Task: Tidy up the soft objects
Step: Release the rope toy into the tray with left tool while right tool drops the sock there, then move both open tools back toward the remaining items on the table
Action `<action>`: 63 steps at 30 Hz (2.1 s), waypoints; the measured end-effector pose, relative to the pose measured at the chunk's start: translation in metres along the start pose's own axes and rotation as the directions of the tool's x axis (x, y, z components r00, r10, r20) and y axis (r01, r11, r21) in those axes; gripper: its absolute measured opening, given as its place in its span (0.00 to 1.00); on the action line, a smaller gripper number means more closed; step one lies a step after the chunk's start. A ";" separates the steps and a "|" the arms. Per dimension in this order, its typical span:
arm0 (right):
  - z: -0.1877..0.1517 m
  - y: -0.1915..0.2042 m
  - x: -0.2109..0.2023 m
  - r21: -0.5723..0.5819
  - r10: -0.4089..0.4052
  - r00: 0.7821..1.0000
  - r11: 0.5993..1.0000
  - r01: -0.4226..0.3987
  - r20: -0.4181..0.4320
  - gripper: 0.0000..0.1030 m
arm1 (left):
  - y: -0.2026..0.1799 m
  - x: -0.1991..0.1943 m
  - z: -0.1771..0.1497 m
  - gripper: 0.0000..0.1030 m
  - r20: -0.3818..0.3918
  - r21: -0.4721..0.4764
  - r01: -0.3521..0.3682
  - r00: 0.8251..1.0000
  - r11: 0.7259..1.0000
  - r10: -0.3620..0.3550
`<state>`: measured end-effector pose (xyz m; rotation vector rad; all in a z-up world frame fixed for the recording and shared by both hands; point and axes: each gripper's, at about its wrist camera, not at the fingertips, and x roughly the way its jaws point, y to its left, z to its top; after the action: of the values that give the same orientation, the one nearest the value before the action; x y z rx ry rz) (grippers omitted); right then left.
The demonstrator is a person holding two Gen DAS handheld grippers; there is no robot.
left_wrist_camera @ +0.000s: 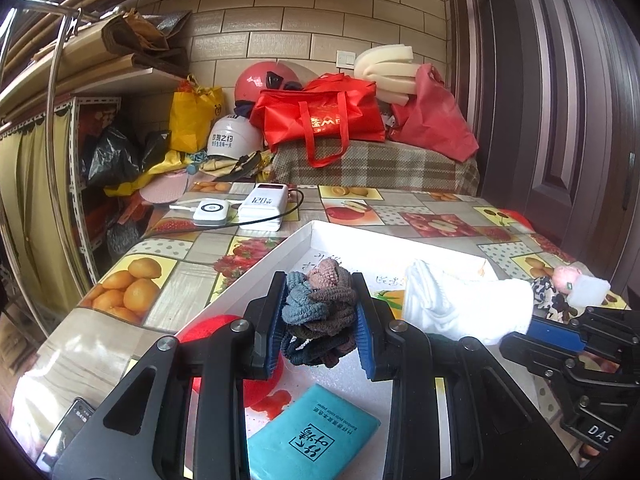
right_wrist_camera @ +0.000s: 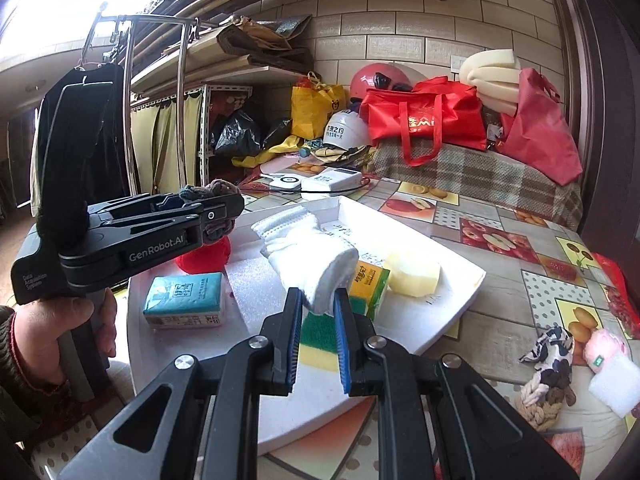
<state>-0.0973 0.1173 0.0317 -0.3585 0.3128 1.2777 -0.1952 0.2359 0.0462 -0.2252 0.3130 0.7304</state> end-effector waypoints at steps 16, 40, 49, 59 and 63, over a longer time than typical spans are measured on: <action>0.005 -0.008 0.015 0.048 -0.044 0.998 0.998 0.046 -0.036 0.41 | 0.005 0.002 0.003 0.89 0.018 -0.019 -0.081 0.997 0.997 0.082; 0.006 -0.012 0.014 0.061 -0.065 0.998 0.996 0.066 -0.018 0.88 | 0.007 -0.006 0.004 0.92 0.061 -0.031 -0.096 0.993 0.995 0.098; 0.005 -0.011 0.014 0.060 -0.066 0.998 0.996 0.067 -0.018 0.88 | 0.008 -0.007 0.004 0.92 0.060 -0.033 -0.095 0.993 0.995 0.097; 0.005 -0.011 0.013 0.062 -0.067 0.998 0.996 0.068 -0.011 0.89 | 0.003 -0.011 0.005 0.92 0.082 -0.020 -0.097 0.992 0.995 0.098; 0.007 -0.011 0.007 0.062 -0.069 0.997 0.996 0.068 0.020 0.89 | -0.007 -0.015 0.003 0.92 0.083 0.011 -0.087 0.993 0.996 0.086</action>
<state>-0.0846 0.1233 0.0363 -0.2999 0.3182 1.2015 -0.2002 0.2221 0.0556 -0.1677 0.2502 0.8207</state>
